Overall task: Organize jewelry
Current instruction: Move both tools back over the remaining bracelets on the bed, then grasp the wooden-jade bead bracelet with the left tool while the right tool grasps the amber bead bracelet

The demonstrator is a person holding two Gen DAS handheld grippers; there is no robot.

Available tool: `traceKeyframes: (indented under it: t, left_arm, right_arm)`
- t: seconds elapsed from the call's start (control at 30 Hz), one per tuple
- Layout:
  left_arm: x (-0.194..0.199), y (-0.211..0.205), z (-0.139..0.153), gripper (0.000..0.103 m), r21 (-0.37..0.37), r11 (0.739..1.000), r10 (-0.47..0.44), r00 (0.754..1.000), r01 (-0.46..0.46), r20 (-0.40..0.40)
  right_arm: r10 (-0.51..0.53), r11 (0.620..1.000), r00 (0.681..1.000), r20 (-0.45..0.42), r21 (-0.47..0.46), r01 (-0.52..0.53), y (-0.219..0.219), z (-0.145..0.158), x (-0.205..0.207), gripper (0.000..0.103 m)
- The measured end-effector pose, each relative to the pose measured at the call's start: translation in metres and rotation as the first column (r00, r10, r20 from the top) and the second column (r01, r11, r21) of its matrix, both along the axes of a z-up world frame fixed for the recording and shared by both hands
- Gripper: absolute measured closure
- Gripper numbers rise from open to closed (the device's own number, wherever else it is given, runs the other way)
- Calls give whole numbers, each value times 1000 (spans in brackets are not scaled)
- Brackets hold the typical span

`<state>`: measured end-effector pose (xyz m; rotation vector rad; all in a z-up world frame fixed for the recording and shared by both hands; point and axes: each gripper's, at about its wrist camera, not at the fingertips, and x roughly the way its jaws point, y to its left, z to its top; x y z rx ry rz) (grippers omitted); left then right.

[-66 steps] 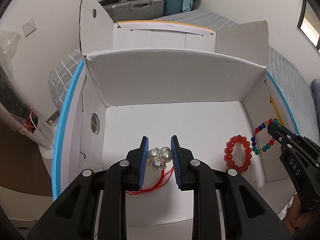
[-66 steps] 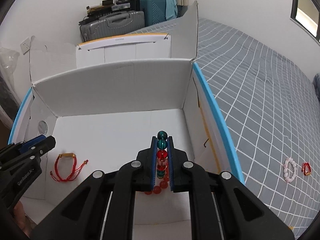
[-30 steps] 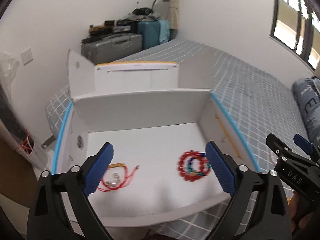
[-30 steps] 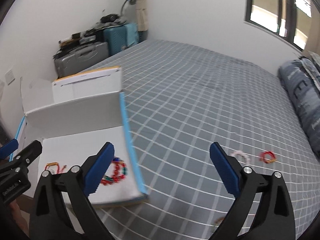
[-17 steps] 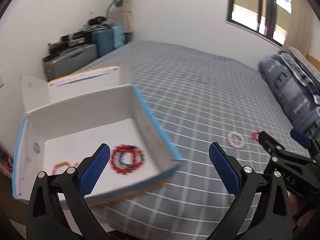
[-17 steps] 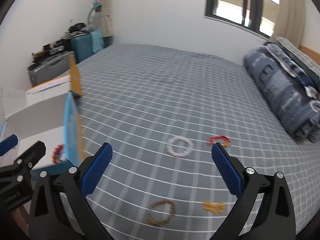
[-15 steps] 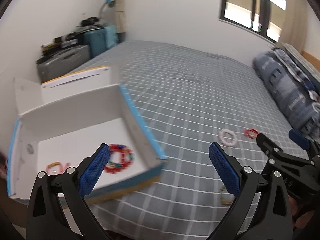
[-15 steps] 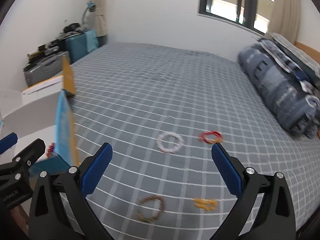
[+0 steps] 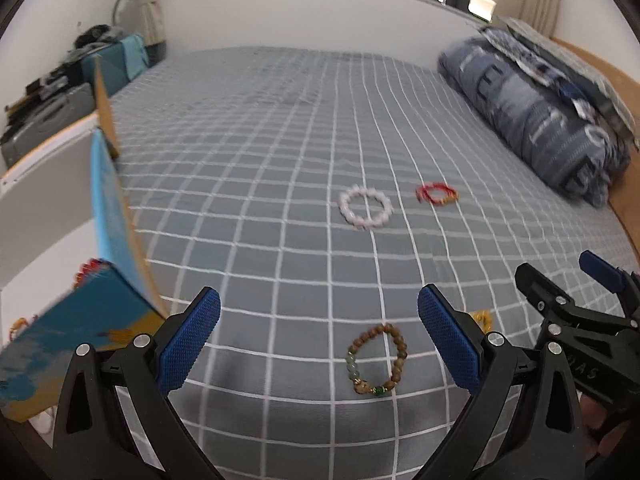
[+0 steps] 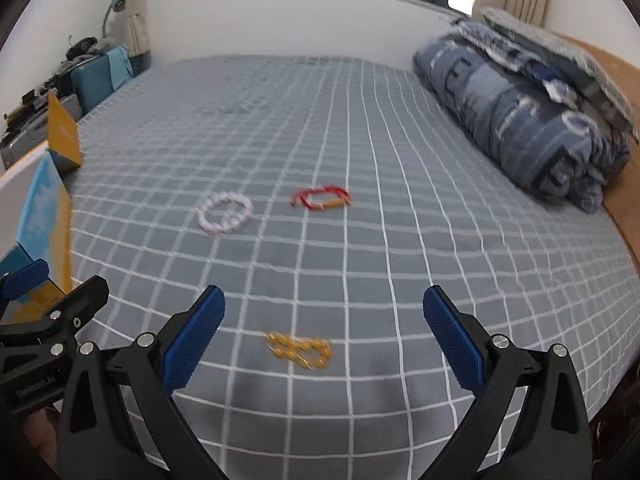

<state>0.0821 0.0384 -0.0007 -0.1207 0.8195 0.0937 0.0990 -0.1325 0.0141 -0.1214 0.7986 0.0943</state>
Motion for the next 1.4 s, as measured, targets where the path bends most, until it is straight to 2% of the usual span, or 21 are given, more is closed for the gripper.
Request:
traceKeyframes:
  t: [0.13,0.3,0.43,0.8,0.93,1.07,1.17,1.4]
  left_arm:
    - [8,-7,-30,6,-10,999,-31,998,30,-56]
    - [12,-10,-53,6,-8,999,-54,994,54,-90]
    - [16,-17,-73,6,-16,996,-85,989,84,-123]
    - [16,-23,-87,5,1,996,-93,992,93,-88]
    - [15,-24,-88,7,11,996,-89,993,90,-83]
    - [14,-26,-90,14,56,994,-86,991,92,-101]
    - [13,-27,-89,20,58,993,-95,990,101,-106]
    - [9,-27,-86,45,67,991,-106,989,114,-107]
  right_arm:
    - [10,1000,999,-52,6,-10,-4,-26,5,8]
    - [19,999,993,-120,36,-15,-6,-56,15,8]
    - [20,999,990,-141,30,-16,-3,-71,20,8]
    - [16,999,982,-187,32,-10,-3,-97,30,8]
    - [17,1000,982,-189,27,-12,-2,-100,29,12]
    - [23,999,982,-187,31,-17,0,-101,27,19]
    - [23,999,982,-185,41,-16,1,-101,24,27]
    - [40,999,983,-182,37,-34,4,-98,20,53]
